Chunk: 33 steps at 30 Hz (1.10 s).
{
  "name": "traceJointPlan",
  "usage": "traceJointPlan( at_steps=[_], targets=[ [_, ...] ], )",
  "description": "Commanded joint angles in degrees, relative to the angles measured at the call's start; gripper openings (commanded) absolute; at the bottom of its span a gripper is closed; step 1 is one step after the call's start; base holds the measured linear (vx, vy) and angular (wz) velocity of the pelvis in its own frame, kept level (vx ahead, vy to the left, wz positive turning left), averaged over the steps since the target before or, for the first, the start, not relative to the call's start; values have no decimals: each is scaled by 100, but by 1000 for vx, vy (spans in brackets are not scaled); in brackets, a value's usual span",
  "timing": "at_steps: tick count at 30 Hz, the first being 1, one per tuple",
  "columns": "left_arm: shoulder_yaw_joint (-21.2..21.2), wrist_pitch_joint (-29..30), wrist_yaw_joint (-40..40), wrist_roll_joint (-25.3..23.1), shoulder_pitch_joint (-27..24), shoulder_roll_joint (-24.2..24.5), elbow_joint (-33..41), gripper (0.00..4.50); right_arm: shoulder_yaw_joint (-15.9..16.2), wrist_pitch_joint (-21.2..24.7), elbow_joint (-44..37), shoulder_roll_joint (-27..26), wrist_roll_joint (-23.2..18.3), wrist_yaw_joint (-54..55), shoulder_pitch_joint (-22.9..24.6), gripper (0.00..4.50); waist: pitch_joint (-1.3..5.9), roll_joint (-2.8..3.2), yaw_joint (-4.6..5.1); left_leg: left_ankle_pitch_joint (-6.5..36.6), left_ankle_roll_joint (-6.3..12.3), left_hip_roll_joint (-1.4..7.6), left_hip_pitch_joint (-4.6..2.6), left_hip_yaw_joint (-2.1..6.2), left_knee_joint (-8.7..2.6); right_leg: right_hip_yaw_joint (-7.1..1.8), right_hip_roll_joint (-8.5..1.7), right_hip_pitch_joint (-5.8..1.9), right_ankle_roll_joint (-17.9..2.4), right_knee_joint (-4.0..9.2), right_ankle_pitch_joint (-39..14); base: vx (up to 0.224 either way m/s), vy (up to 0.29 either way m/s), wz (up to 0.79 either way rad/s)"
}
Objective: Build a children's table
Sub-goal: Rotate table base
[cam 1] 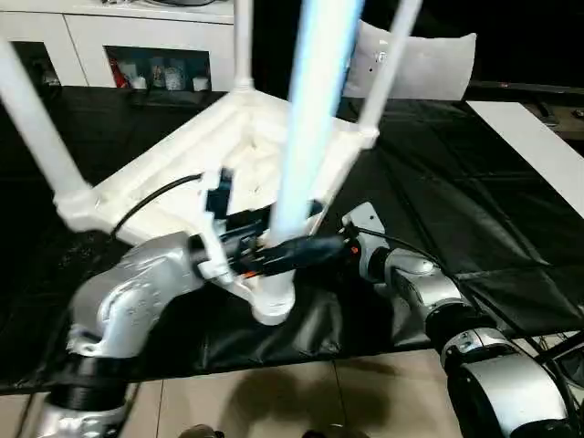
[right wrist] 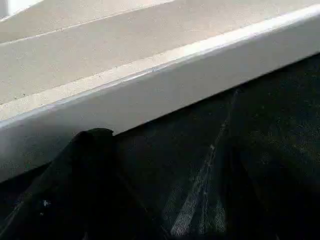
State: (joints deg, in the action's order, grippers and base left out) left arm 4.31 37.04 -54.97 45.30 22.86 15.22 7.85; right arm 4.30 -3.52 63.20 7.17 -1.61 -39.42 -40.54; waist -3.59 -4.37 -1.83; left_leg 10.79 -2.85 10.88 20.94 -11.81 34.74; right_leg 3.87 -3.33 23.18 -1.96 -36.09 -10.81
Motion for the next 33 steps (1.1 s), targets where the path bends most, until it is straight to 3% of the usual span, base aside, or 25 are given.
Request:
traceJointPlan(
  at_steps=[1,3,5,6,8,13,14,16,17,19,22,24,25,26,27,28,33],
  targets=[
    [429,-86,107,12,286,-356,28,443,150,-236,-127,-281,-33,-399,-44,450,372,141,-48,1167,-147,285,-71,156,-397,-352,-496,-307,-1198,441,-1196,0,0,0],
    [484,-306,381,-288,506,-702,-260,443,192,-281,-184,-280,-22,-578,38,450,374,103,-44,1213,-116,280,-61,161,-399,-343,-484,-313,-1150,471,-1293,0,0,0],
    [524,-572,674,-623,671,-994,-507,443,197,-286,-207,-280,-13,-609,81,450,359,97,-37,1311,-107,289,-52,181,-407,-336,-497,-317,-1091,490,-1526,0,0,0],
    [525,-586,692,-639,679,-1011,-520,443,197,-286,-208,-280,-12,-606,83,450,364,125,-39,1341,-106,287,-62,183,-400,-337,-501,-310,-1063,502,-1582,0,0,0],
    [570,-1012,1048,-1020,817,-1281,-764,443,139,-298,-159,-260,1,-456,89,450,357,101,-32,1433,-82,292,-73,190,-395,-331,-506,-292,-995,549,-1793,0,0,0],
    [660,-1405,1358,-1569,866,-1316,-994,443,46,-301,-144,-193,-5,-377,132,450,373,92,-51,1417,-19,299,-79,197,-389,-320,-505,-274,-978,541,-1791,0,0,0],
    [676,-1433,1413,-1639,856,-1317,-1007,443,30,-302,-162,-162,-14,-381,171,450,376,65,-53,1373,2,305,-73,192,-388,-319,-505,-277,-1011,531,-1707,0,0,0],
    [691,-1484,1464,-1721,847,-1327,-1022,443,14,-302,-175,-132,-18,-375,209,450,376,83,-68,1326,14,308,-70,191,-388,-318,-506,-277,-1054,516,-1625,0,0,0],
    [762,-1686,1540,-2021,845,-1323,-1092,443,-35,-300,-180,-40,-8,-261,281,450,372,68,-70,1343,21,309,-73,188,-390,-316,-502,-270,-1057,526,-1629,0,0,0],
    [810,-1715,1452,-2114,843,-1240,-1126,443,-82,-311,-200,23,-17,-171,314,450,365,79,-87,1400,18,310,-86,195,-393,-314,-511,-260,-984,541,-1754,0,0,0],
    [880,-1776,811,-2102,746,-823,-1149,443,-232,-273,-376,211,-143,-206,418,450,369,119,-98,1472,-19,298,-92,197,-399,-317,-506,-247,-942,542,-1873,0,0,0],
    [943,-1894,239,-2203,646,-283,-1262,443,-325,-288,-606,461,-190,-359,553,450,378,143,-119,1394,4,292,-84,199,-411,-321,-489,-260,-962,522,-1634,0,0,0],
    [946,-1909,212,-2214,643,-258,-1274,443,-332,-284,-618,472,-191,-374,560,450,384,135,-122,1350,-3,295,-87,198,-411,-319,-493,-266,-977,507,-1554,0,0,0],
    [994,-1892,-53,-2251,616,-27,-1322,443,-370,-294,-730,560,-206,-433,615,450,390,172,-126,1216,6,284,-80,190,-395,-325,-496,-278,-1056,480,-1361,0,0,0],
    [1027,-1873,-238,-2275,597,131,-1350,443,-394,-304,-807,621,-218,-468,653,450,390,167,-130,1177,21,282,-90,175,-391,-327,-485,-273,-1075,484,-1291,0,0,0],
    [1146,-1873,-736,-2379,571,540,-1455,443,-437,-293,-1011,775,-268,-619,753,450,390,211,-160,1076,44,272,-86,180,-390,-329,-487,-282,-1120,454,-1142,0,0,0],
    [1305,-1950,-1335,-2607,702,1031,-1903,443,-372,-323,-1332,1063,-254,-915,935,450,383,223,-153,1084,29,270,-100,162,-402,-335,-478,-295,-1176,454,-1065,0,0,0]
  ],
)
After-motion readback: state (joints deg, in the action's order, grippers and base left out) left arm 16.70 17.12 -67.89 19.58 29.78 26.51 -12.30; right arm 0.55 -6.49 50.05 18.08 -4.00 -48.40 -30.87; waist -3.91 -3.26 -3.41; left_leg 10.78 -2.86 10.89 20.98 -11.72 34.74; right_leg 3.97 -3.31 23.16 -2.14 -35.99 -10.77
